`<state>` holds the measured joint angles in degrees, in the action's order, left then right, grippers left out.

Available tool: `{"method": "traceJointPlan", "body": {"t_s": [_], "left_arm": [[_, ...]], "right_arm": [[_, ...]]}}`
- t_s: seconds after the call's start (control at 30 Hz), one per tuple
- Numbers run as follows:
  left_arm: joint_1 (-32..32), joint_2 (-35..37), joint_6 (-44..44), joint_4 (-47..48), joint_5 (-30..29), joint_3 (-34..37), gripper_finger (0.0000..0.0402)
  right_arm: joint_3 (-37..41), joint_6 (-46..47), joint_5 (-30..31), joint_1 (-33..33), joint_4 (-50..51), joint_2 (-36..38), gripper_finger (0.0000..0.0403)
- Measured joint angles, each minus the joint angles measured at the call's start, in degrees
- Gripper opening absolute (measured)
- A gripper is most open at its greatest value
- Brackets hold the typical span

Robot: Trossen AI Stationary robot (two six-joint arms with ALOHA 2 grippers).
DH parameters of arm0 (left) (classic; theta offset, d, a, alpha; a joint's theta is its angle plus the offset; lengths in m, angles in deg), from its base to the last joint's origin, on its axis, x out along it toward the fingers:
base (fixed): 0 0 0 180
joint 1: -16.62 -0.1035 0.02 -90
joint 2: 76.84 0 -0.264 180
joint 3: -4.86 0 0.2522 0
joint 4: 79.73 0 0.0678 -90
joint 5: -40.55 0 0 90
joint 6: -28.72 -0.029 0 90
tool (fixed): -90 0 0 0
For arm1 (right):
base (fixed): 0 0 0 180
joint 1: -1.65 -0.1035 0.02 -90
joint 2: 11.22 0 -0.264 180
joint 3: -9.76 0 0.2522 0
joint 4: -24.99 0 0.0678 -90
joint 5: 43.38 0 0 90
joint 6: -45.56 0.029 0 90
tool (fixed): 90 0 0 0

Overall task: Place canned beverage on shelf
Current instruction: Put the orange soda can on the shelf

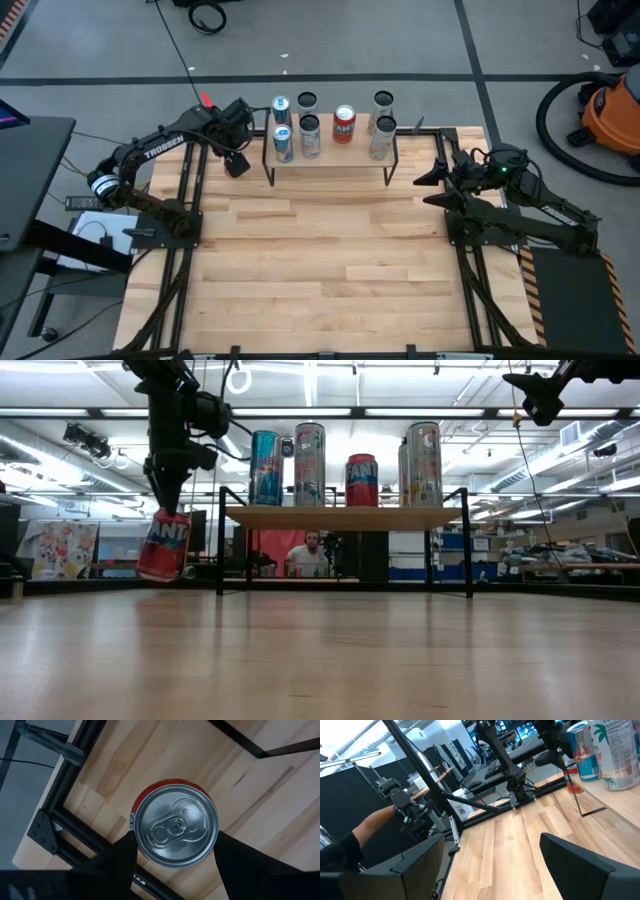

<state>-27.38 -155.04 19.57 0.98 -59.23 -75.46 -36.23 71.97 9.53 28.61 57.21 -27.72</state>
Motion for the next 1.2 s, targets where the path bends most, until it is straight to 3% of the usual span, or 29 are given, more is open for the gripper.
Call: {"method": "traceJointPlan", "body": {"t_s": [0.43,0.97,1.2], "left_arm": [[1.58,1.87,-0.26,-0.98,1.57,-0.07,0.0240],[3.22,7.32,1.16,1.56,2.05,-0.07,0.0240],[5.75,9.23,2.51,2.67,2.46,-0.07,0.0240]], "right_arm": [[0.00,-0.21,9.02,0.02,-3.90,0.00,0.0339],[0.00,3.66,6.81,0.00,-11.72,-5.09,0.0339],[0.00,-0.72,3.57,-0.37,-14.87,-8.28,0.0339]]}}
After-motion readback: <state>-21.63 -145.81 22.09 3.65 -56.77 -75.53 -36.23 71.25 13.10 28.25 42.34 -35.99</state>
